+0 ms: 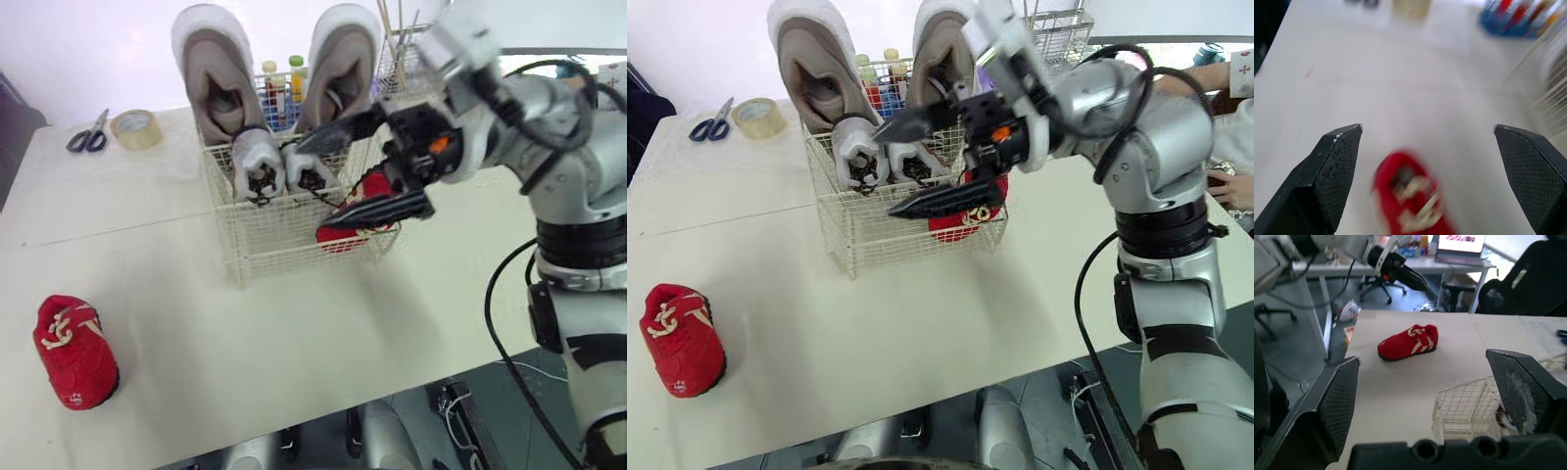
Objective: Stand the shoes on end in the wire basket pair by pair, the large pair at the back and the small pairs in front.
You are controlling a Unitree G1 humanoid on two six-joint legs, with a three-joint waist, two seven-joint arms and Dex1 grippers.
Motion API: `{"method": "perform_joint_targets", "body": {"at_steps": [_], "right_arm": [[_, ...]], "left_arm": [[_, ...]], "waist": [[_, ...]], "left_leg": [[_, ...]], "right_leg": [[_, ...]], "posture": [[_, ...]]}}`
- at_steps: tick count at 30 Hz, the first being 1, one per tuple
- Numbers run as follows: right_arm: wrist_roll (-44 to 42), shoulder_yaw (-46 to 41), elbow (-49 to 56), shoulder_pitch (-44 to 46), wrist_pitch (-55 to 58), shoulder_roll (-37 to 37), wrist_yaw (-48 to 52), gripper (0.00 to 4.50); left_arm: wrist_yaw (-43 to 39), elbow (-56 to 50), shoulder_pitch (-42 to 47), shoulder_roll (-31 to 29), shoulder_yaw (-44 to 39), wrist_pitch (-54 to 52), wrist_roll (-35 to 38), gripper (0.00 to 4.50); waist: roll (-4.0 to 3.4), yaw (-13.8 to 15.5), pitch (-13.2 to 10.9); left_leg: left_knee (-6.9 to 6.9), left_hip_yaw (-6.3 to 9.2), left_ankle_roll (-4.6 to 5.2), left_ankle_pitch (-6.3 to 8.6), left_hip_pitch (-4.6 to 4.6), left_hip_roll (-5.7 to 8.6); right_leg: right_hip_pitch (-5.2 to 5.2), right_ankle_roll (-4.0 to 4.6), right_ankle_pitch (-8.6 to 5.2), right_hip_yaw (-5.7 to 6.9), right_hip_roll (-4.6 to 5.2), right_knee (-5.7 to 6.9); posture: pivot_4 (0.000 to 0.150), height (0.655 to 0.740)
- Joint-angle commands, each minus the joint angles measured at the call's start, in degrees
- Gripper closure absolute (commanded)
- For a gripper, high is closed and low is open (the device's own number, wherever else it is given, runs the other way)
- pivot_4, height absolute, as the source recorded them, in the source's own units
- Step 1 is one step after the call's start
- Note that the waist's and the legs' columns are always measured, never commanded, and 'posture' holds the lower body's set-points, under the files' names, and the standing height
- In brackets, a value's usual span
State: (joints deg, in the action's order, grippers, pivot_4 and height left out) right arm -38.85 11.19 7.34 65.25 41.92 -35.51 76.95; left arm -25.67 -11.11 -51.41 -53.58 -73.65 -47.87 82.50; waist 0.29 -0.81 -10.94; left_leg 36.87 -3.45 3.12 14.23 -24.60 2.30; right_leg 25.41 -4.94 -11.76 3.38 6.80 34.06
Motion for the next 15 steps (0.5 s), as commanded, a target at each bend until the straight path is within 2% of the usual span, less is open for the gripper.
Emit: {"method": "perform_joint_targets", "body": {"at_steps": [1,6,15], "right_arm": [[6.1,4.9,3.1,-2.2,-6.8,1.3,1.2,0.00],[7.8,7.8,6.5,-2.9,-6.2,-0.9,4.4,0.00],[7.7,6.0,7.5,-3.9,-3.3,-2.9,3.7,0.00]], "left_arm": [[-17.8,7.6,-3.2,-0.9,0.3,-4.7,-4.3,0.03],[-28.4,11.8,-1.1,-2.7,6.9,-5.7,-12.6,0.03],[-30.6,19.6,14.3,-0.5,20.0,-4.8,-21.6,0.03]], "waist": [[0.22,-0.2,0.1],[0.31,0.2,0.2],[0.30,-0.5,0.2]], "left_leg": [[-0.02,-0.04,-0.01,0.04,-0.01,-0.01],[0.03,-0.10,-0.08,0.01,-0.70,-0.01],[-0.08,-0.20,-0.16,-0.02,-0.78,-0.10]], "right_leg": [[0.03,0.00,0.00,0.00,0.00,0.00],[0.85,0.06,0.05,-0.01,0.04,0.16],[1.05,0.13,0.13,-0.01,0.10,0.18]], "posture": [[0.150,0.7400],[0.150,0.7400],[0.150,0.7400]]}}
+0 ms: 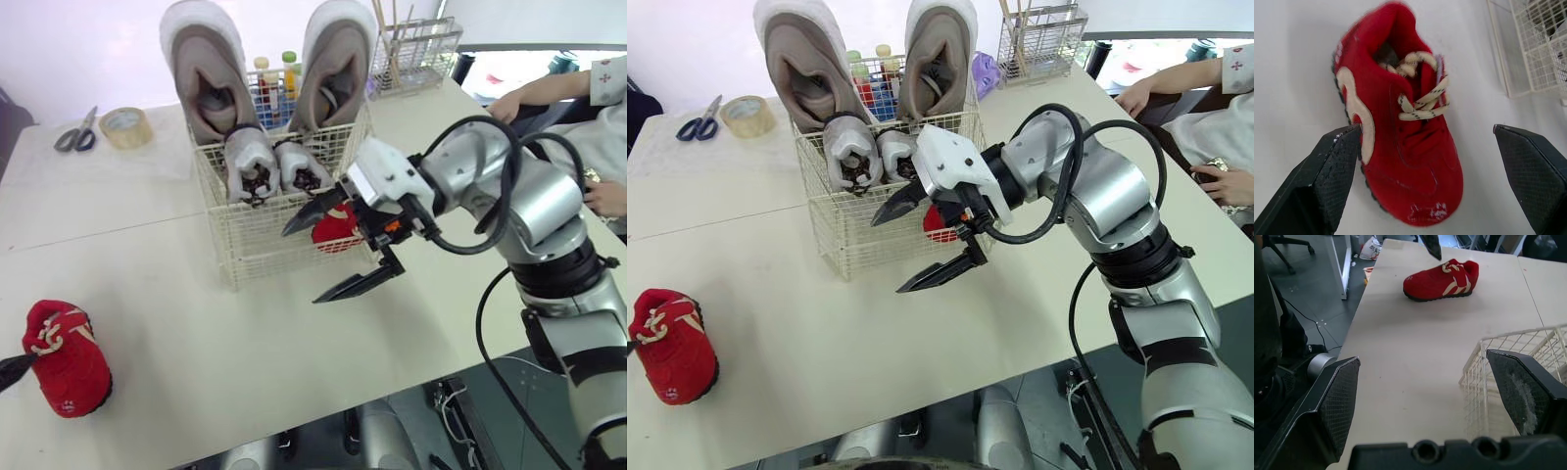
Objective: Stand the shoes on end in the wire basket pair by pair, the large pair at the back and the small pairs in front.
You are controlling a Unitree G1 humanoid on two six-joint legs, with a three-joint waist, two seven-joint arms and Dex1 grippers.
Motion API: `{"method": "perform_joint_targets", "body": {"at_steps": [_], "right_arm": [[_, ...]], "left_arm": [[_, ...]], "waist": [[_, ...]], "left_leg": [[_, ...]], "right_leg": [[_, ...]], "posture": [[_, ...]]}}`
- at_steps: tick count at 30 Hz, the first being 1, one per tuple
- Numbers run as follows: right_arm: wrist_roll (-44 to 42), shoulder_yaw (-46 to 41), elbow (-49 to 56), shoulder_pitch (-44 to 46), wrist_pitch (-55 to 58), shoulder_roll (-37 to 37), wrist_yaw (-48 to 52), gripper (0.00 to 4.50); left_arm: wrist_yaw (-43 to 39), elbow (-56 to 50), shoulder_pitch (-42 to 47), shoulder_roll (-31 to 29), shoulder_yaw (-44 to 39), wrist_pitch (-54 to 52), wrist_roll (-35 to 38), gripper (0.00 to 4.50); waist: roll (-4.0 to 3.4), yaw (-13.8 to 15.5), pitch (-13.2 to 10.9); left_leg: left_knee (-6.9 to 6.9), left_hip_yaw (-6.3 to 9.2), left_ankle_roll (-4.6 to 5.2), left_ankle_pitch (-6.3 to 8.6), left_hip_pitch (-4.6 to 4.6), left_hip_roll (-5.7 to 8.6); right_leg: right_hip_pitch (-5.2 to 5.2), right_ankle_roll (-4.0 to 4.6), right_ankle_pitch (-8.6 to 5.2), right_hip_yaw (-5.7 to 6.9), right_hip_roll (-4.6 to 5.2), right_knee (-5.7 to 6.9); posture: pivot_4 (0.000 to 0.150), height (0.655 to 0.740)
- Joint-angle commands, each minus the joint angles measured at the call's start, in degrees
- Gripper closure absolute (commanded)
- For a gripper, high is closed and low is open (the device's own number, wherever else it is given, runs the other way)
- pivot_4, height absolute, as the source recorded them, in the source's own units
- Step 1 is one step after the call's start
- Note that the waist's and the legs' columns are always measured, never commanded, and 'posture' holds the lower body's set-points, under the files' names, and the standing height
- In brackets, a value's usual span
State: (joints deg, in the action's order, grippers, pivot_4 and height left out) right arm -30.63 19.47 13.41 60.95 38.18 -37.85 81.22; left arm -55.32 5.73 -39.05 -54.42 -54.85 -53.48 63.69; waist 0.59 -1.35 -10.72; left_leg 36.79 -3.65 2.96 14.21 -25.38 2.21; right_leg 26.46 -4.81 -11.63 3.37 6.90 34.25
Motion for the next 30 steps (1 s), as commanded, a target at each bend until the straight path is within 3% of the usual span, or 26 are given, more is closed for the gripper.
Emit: {"method": "perform_joint_targets", "body": {"at_steps": [1,10,20,22,27,30], "right_arm": [[-0.5,-2.6,1.3,0.4,0.7,-0.7,-0.8,0.00],[0.1,-3.8,1.1,0.1,1.4,-2.6,-1.6,0.00],[0.9,-5.2,-1.7,1.4,1.6,-4.6,-1.7,0.00],[0.7,-6.3,-2.6,2.1,2.4,-6.0,-1.5,0.00],[0.8,-7.4,-3.0,2.2,3.1,-7.2,-2.2,0.00],[0.6,-7.8,-3.0,1.9,3.2,-6.8,-2.7,0.00]], "left_arm": [[-1.1,3.8,3.2,0.7,1.9,1.1,-3.8,0.03],[-3.3,7.2,7.0,1.8,0.5,0.7,-7.5,0.03],[-1.6,11.2,16.4,4.8,9.9,2.5,-14.0,0.03],[-1.0,10.3,17.4,5.9,9.9,2.3,-13.8,0.80],[1.0,8.1,17.3,7.9,6.9,2.3,-13.3,3.28],[2.9,5.9,16.5,8.8,4.0,2.4,-12.7,4.40]], "waist": [[0.00,0.1,0.0],[0.05,0.2,0.0],[-0.31,0.8,0.2],[-0.56,0.9,0.4],[-0.55,0.5,0.4],[-0.55,0.5,0.4]], "left_leg": [[0.00,0.00,0.00,0.00,0.00,0.00],[0.03,-0.04,0.00,0.00,0.01,-0.01],[0.15,-0.06,0.01,0.00,0.05,0.00],[0.22,-0.08,0.01,0.00,0.05,0.00],[0.27,-0.22,0.02,0.00,0.08,0.00],[0.26,-0.24,0.02,0.00,0.08,-0.01]], "right_leg": [[0.01,0.00,0.01,0.00,0.00,0.00],[-0.02,0.03,0.04,0.00,0.03,0.01],[-0.09,0.02,0.05,0.02,0.08,0.11],[-0.12,0.03,0.06,0.03,0.13,0.13],[-0.12,-0.02,0.11,0.03,0.22,0.19],[-0.10,-0.02,0.11,0.02,0.23,0.21]], "posture": [[0.150,0.7400],[0.150,0.7400],[0.150,0.7400],[0.150,0.7400],[0.150,0.7400],[0.150,0.7400]]}}
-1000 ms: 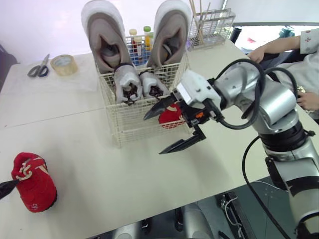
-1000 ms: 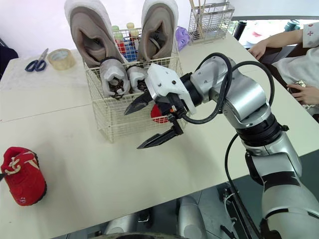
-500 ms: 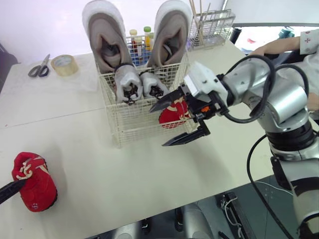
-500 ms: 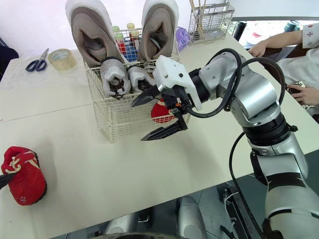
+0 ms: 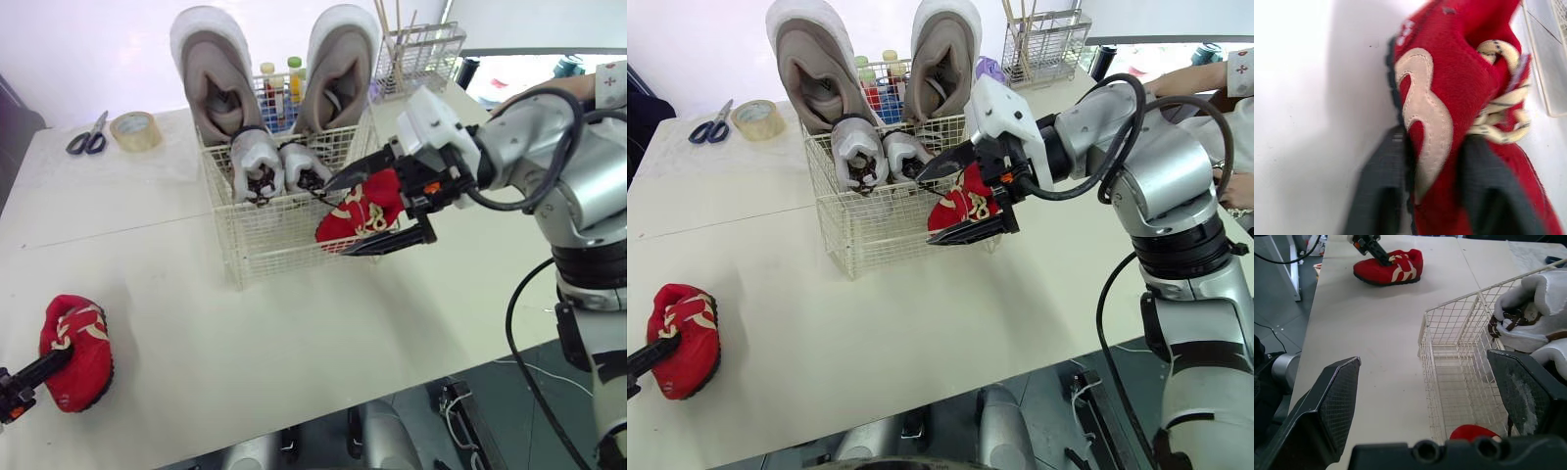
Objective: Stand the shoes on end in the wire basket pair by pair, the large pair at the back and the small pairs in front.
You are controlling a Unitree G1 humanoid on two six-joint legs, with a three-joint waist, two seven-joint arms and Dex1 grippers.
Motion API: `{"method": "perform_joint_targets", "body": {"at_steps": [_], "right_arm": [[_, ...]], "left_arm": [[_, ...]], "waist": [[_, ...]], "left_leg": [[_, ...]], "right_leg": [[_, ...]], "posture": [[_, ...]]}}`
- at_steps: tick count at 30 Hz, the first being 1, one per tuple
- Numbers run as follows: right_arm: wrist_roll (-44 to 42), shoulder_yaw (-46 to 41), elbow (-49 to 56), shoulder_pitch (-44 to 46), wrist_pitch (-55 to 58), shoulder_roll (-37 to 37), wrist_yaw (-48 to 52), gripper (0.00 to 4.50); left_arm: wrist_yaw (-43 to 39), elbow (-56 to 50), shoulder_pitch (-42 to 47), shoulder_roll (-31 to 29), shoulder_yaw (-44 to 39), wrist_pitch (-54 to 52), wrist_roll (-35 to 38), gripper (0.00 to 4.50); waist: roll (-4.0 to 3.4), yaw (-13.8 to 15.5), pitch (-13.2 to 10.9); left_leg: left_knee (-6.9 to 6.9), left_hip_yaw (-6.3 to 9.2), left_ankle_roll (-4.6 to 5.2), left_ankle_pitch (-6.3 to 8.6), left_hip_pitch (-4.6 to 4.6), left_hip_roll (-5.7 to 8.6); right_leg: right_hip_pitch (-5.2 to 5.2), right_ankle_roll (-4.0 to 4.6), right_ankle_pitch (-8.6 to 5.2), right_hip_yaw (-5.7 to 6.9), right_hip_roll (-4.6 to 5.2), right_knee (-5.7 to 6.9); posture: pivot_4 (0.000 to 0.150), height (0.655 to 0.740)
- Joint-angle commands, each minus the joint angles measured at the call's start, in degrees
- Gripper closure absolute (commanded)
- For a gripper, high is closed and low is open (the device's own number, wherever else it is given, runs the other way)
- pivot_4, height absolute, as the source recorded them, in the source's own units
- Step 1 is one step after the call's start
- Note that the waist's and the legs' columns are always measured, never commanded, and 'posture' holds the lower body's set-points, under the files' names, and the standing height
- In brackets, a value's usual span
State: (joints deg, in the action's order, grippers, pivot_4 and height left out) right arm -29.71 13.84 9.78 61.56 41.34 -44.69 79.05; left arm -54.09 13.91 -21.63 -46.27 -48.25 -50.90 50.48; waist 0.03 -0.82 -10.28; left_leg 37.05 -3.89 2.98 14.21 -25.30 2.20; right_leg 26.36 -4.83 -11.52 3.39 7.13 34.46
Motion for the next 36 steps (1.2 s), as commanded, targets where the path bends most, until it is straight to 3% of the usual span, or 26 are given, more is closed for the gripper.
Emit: {"method": "perform_joint_targets", "body": {"at_steps": [1,5,8,12,13,15,18,21,23,30,36], "right_arm": [[-0.5,-2.3,0.6,1.2,0.0,0.3,-0.7,0.00],[-2.8,-6.0,-2.3,1.2,1.5,0.2,-1.5,0.00],[-3.2,-9.8,-5.7,1.0,2.9,-1.9,-2.9,0.00],[-1.7,-11.4,-7.8,0.0,2.5,-4.1,-4.7,0.00],[-1.6,-11.7,-8.1,-0.2,2.5,-4.6,-4.9,0.00],[-1.8,-12.5,-9.3,-0.1,2.4,-5.1,-5.0,0.00],[-2.3,-13.5,-12.1,1.4,2.3,-5.3,-4.7,0.00],[-3.3,-14.5,-13.9,1.9,2.5,-5.8,-3.2,0.00],[-5.6,-14.7,-10.7,-1.3,5.5,-7.6,-1.3,0.00],[-12.7,-17.2,-1.4,-10.2,16.0,-10.0,-3.7,0.00],[-15.7,-19.3,0.7,-15.0,20.2,-10.8,-7.0,0.00]], "left_arm": [[2.7,-3.3,-1.0,1.2,-3.7,0.0,0.8,4.40],[8.7,-15.7,0.0,3.7,-12.5,2.5,4.7,4.40],[17.5,-31.6,6.8,4.4,-18.9,6.0,11.7,4.40],[33.2,-43.5,21.0,0.5,-13.9,7.1,25.9,4.40],[37.7,-46.3,25.1,0.2,-10.6,8.5,26.2,4.40],[44.8,-52.9,32.0,3.1,-1.2,11.6,24.1,4.40],[49.1,-58.1,34.6,6.3,10.3,13.8,14.5,4.40],[50.7,-61.4,36.0,11.4,20.5,18.1,5.5,4.40],[50.1,-62.8,35.8,13.9,28.3,22.7,-4.8,4.40],[47.7,-61.4,33.7,20.7,41.5,33.3,-22.4,4.40],[43.4,-51.6,30.0,25.5,48.6,47.2,-34.6,4.40]], "waist": [[0.01,-0.1,0.0],[0.27,-0.1,0.1],[0.58,0.5,0.2],[0.61,0.6,0.2],[0.60,0.4,0.2],[0.55,0.2,0.2],[0.53,-0.4,0.2],[0.54,-0.2,0.2],[0.53,0.2,0.2],[0.54,1.1,0.2],[0.50,1.6,0.3]], "left_leg": [[0.00,0.00,0.00,0.00,0.00,0.00],[0.01,0.00,0.00,0.00,-0.02,-0.02],[0.08,0.02,0.00,0.00,-0.05,-0.02],[0.19,-0.14,0.00,-0.01,-0.02,-0.03],[0.21,-0.19,0.00,-0.01,-0.01,-0.02],[0.27,-0.28,0.04,0.00,0.03,-0.01],[0.24,-0.63,-0.15,-0.13,0.23,-0.03],[0.22,-0.82,0.00,-0.22,0.32,-0.21],[0.30,-0.83,0.01,-0.22,0.34,-0.39],[0.54,-0.86,0.28,0.12,0.40,-0.58],[0.87,-0.91,0.33,0.16,0.40,-0.76]], "right_leg": [[0.00,0.00,0.00,0.00,0.00,0.00],[-0.01,0.00,0.00,-0.01,0.00,0.02],[-0.05,0.03,0.01,0.00,0.01,-0.02],[-0.33,0.13,0.08,-0.02,0.12,-0.11],[-0.38,0.13,0.12,-0.04,0.13,-0.12],[-0.67,-0.18,0.32,-0.05,0.15,-0.16],[-0.78,-0.63,0.57,-0.04,0.14,-0.21],[-0.80,-0.64,0.58,-0.03,-0.04,-0.22],[-0.85,-0.63,0.57,0.00,-0.23,-0.22],[-1.00,-0.22,0.58,0.00,-0.27,-0.33],[-1.10,-0.08,0.66,0.05,-0.33,-0.33]], "posture": [[0.150,0.7400],[0.150,0.7400],[0.150,0.7400],[0.150,0.7400],[0.150,0.7400],[0.150,0.7400],[0.150,0.7400],[0.150,0.7400],[0.150,0.7400],[0.150,0.7400],[0.150,0.7400]]}}
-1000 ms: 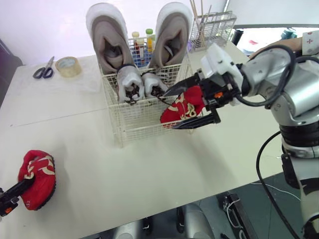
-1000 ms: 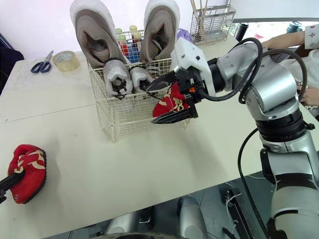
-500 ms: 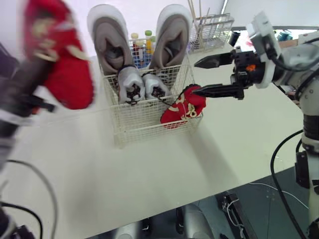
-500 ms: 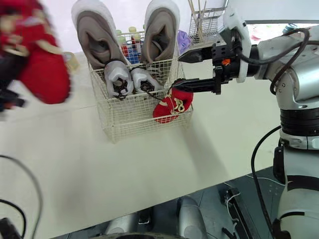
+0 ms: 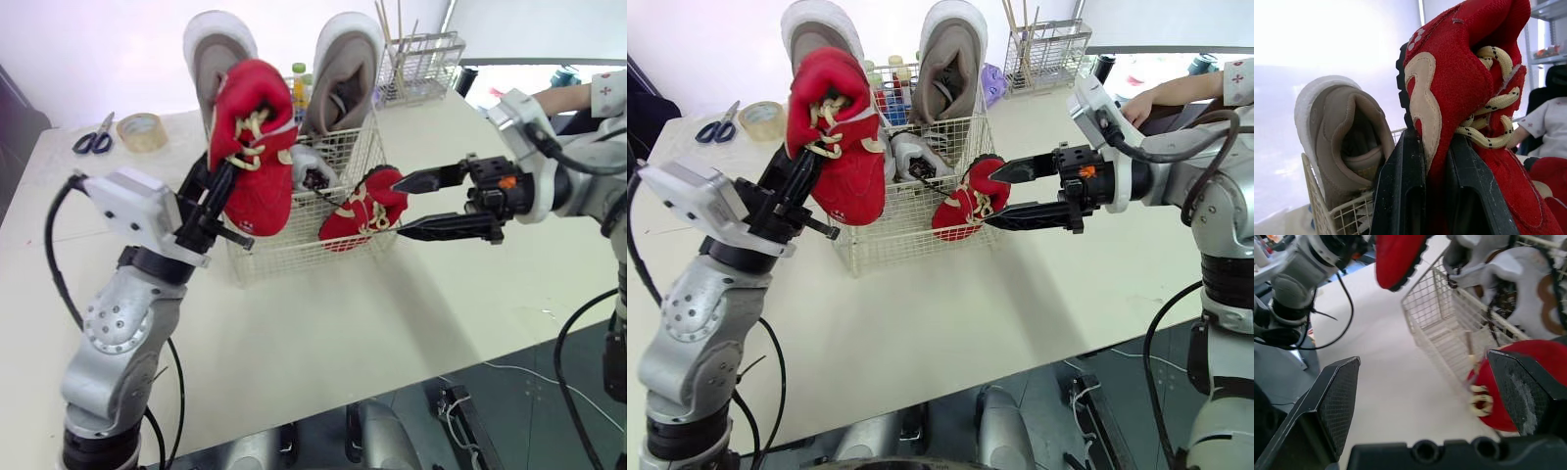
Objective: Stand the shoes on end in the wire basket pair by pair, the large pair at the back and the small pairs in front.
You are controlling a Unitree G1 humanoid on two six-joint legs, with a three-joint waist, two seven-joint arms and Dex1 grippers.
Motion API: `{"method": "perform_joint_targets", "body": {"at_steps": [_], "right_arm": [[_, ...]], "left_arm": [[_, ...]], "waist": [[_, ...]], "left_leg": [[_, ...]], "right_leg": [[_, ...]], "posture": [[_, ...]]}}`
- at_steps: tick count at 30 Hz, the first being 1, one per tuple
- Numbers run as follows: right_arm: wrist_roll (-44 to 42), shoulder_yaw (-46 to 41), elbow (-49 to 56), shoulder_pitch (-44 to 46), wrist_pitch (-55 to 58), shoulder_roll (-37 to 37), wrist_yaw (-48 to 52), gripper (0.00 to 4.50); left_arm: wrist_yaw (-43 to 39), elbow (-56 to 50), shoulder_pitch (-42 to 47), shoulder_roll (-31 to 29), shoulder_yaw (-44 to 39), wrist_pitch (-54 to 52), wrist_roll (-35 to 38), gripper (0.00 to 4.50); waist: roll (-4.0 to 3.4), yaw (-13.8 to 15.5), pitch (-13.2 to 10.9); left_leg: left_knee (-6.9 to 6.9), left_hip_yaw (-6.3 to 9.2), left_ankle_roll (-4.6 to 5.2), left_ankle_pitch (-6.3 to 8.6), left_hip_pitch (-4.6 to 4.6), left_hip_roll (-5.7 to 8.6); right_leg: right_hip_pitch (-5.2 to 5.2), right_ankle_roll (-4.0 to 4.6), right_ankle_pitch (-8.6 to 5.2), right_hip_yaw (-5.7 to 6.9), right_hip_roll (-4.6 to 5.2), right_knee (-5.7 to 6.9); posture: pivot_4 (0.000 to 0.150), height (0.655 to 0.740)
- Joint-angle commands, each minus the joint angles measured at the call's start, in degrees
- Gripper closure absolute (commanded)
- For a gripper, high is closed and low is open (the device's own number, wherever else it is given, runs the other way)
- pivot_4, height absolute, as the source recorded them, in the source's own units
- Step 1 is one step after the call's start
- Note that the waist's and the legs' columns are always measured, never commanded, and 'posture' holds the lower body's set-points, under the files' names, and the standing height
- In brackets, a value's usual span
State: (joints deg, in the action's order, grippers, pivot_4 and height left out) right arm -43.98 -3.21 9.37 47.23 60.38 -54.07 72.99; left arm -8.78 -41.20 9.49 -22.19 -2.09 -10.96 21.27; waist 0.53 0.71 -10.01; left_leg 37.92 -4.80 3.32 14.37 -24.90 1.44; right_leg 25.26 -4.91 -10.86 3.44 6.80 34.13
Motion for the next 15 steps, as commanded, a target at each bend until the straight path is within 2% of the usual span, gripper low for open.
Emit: {"method": "perform_joint_targets", "body": {"at_steps": [1,8,15], "right_arm": [[-1.6,-2.5,1.0,-1.3,1.6,-2.0,-1.1,0.00],[-5.0,-5.6,2.7,-5.6,5.7,-3.9,-3.5,0.00],[-7.8,-8.9,4.3,-9.4,7.6,-4.5,-6.4,0.00]], "left_arm": [[-2.4,5.8,-1.5,1.9,3.4,10.3,-7.9,4.40],[-4.0,19.9,0.7,6.6,7.3,25.7,-17.2,4.40],[-3.9,25.6,4.5,8.7,7.6,32.3,-21.1,4.40]], "waist": [[0.00,0.1,0.0],[-0.01,0.2,0.0],[-0.02,0.1,0.0]], "left_leg": [[0.06,-0.01,0.03,0.02,0.00,0.00],[0.14,-0.07,0.13,0.07,-0.03,-0.01],[0.14,-0.09,0.14,0.07,-0.03,-0.03]], "right_leg": [[-0.01,0.00,0.00,0.00,0.01,0.01],[0.01,0.03,0.05,0.01,0.08,-0.02],[0.02,-0.02,0.07,0.03,0.08,-0.01]], "posture": [[0.150,0.7400],[0.150,0.7400],[0.150,0.7400]]}}
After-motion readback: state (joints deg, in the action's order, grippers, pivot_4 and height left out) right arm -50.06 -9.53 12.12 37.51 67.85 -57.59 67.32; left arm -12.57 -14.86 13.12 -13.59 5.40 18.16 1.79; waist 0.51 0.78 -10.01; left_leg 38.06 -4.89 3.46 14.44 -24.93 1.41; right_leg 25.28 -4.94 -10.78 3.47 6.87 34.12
